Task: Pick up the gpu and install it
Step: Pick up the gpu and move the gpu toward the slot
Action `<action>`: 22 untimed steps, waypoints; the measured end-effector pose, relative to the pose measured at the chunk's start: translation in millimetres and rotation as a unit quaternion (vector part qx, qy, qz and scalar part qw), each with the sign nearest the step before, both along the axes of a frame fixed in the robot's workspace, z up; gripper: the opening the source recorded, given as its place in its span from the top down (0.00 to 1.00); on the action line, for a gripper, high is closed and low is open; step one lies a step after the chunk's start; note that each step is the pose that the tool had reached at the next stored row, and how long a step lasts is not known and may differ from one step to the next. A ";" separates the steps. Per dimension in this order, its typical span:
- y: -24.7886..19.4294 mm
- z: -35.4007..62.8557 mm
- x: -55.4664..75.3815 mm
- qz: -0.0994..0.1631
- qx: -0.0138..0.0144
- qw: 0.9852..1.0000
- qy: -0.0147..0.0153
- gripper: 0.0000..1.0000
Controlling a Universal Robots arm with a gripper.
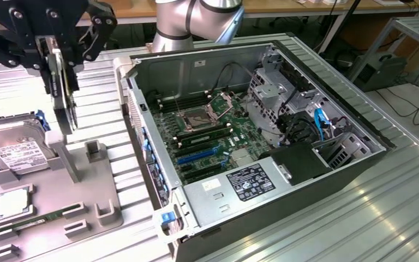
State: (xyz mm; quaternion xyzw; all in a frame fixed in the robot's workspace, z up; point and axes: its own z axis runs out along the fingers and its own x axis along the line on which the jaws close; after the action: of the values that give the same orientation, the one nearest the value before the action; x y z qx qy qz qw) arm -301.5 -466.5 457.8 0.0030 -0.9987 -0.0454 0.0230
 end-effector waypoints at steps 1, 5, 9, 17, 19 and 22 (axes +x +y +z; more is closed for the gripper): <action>0.1 15.3 0.0 0.000 0.000 1.000 0.000 0.72; 0.0 13.8 18.8 0.000 0.000 1.000 0.000 0.72; 0.0 13.0 38.2 0.000 0.000 1.000 -0.002 0.72; 0.0 10.7 48.8 0.000 0.000 1.000 -0.019 0.72; 0.0 9.9 52.0 0.000 0.000 1.000 -0.026 0.72; 0.0 8.8 57.3 0.000 0.000 0.999 -0.037 0.72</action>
State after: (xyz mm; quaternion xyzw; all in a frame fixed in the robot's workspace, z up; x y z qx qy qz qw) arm -244.2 -466.5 466.6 0.0046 -0.9989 -0.0449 -0.0140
